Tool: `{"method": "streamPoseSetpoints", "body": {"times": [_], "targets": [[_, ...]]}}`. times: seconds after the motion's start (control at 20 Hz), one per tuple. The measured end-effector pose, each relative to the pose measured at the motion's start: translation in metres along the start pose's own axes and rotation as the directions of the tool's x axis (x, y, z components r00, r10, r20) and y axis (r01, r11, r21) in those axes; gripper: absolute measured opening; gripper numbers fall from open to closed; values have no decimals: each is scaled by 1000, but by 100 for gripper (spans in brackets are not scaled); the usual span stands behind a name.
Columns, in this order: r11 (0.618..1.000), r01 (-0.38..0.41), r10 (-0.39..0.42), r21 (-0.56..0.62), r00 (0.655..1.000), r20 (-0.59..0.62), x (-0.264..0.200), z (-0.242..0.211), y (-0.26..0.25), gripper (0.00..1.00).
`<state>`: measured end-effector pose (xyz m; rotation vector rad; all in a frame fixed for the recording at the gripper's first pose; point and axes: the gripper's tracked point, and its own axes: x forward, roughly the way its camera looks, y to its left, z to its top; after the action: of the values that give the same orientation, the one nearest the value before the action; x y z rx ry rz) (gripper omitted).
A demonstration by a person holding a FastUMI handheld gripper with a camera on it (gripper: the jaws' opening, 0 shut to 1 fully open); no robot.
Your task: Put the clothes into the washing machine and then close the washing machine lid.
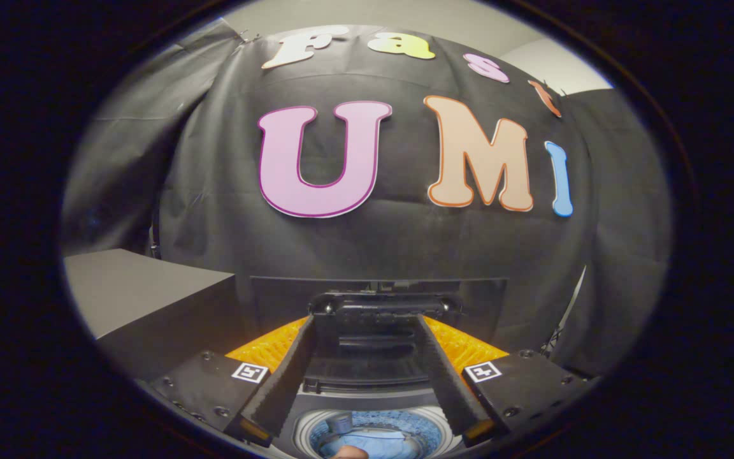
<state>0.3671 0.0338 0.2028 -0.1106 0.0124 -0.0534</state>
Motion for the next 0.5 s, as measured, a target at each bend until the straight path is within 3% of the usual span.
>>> {"method": "streamPoseSetpoints", "body": {"times": [0.2,0.5], "targets": [[1000,-3,4,-30,999,36,35,29,-2,97],[997,15,-14,-70,1000,13,94,37,-16,97]]}}
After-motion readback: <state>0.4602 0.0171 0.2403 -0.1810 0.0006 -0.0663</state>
